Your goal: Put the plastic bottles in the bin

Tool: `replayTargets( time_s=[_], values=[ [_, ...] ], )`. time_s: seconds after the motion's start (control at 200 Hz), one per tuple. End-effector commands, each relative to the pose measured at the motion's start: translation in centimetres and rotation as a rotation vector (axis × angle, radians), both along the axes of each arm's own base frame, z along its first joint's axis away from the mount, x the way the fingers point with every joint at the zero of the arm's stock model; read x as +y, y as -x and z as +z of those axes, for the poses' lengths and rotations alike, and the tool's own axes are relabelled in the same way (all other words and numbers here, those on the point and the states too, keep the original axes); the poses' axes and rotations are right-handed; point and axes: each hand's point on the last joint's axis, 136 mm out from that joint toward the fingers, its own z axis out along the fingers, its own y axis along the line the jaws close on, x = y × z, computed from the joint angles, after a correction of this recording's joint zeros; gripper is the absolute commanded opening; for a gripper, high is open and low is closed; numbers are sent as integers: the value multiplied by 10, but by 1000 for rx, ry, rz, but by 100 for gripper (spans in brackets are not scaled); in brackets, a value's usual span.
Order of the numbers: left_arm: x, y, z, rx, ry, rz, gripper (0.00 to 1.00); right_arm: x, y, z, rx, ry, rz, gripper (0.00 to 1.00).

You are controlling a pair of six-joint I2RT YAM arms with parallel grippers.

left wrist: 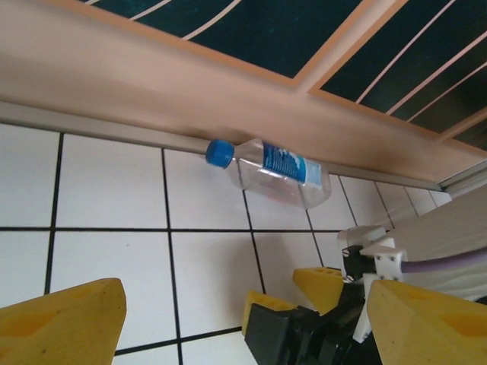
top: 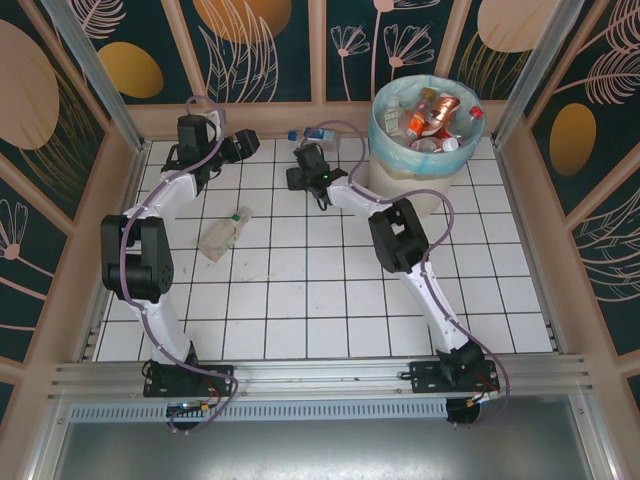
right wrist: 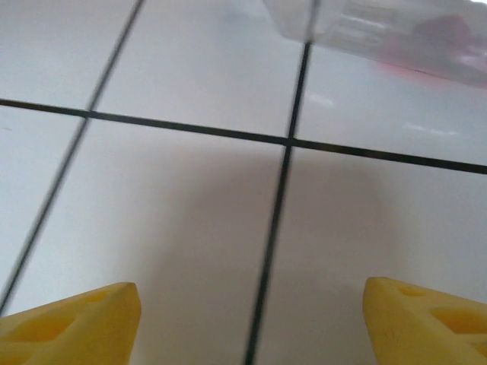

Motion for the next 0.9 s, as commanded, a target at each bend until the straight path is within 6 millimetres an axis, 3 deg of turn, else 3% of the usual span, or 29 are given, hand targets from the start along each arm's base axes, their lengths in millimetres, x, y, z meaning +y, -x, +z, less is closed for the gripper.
replayTargets(
  time_s=[0.0, 0.15, 0.165, 0.315, 0.495, 0.646, 0.896],
  values=[
    [1, -1, 4, 8, -1, 17, 83, -30, -47, 64, -122, -121, -149, 79],
    [-2, -2, 3, 13, 21, 8, 82, -26, -68, 102, -246, -218, -154, 80],
    [-2, -2, 2, 15, 22, 8, 83, -41, -78, 106, -262, -227, -175, 80],
    [-3, -1, 1, 17, 18, -2, 83, -69, -99, 122, -341, -333, -260, 85],
    [-6, 0, 2, 17, 31, -18, 83, -101, -123, 103, -318, -433, -351, 86],
    [-6, 3, 3, 22, 35, -20, 83, -98, -129, 83, -275, -503, -302, 91],
    [-6, 11, 4, 24, 32, -27, 83, -83, -129, 54, -221, -559, -179, 92]
  ],
)
